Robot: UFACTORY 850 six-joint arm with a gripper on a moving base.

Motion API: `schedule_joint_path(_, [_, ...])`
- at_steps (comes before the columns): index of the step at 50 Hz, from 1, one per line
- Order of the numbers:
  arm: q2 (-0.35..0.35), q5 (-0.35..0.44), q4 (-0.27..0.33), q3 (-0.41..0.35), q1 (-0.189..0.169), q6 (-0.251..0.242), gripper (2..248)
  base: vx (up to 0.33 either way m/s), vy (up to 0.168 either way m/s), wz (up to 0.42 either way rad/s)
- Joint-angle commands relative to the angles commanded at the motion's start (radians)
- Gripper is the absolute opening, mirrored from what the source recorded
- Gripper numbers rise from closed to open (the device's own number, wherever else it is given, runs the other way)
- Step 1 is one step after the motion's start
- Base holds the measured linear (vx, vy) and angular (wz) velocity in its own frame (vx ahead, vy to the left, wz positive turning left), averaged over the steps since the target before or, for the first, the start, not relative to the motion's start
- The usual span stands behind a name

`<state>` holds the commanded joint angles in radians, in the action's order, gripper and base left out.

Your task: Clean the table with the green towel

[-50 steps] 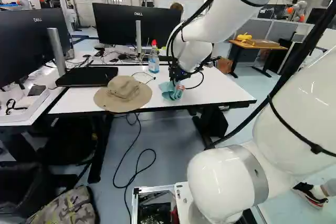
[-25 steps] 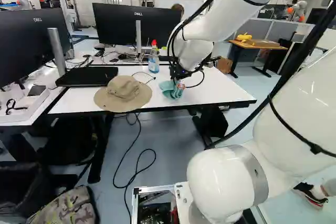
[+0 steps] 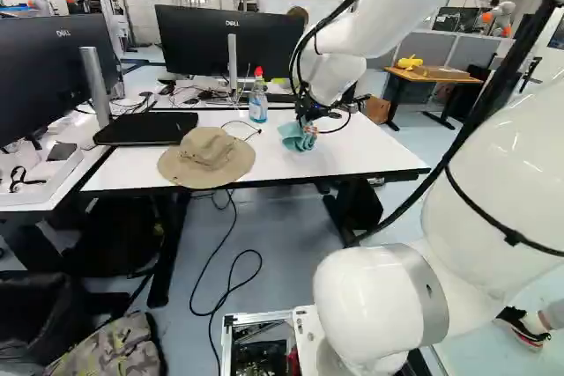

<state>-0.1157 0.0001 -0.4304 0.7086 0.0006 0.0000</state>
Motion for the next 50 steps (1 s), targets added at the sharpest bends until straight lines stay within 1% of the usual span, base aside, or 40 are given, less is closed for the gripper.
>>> schedule_joint_path(4, [0.009, 0.0, 0.0, 0.018, -0.011, 0.0, 25, 0.0, 0.0, 0.0])
schedule_joint_path(26, [0.115, 0.0, 0.0, 0.122, -0.062, 0.0, 25, 0.0, 0.0, 0.0])
schedule_joint_path(38, [0.177, 0.0, 0.0, 0.185, -0.068, 0.0, 25, 0.0, 0.0, 0.0])
schedule_joint_path(50, [0.237, 0.0, 0.0, 0.25, -0.067, 0.0, 25, 0.0, 0.0, 0.0])
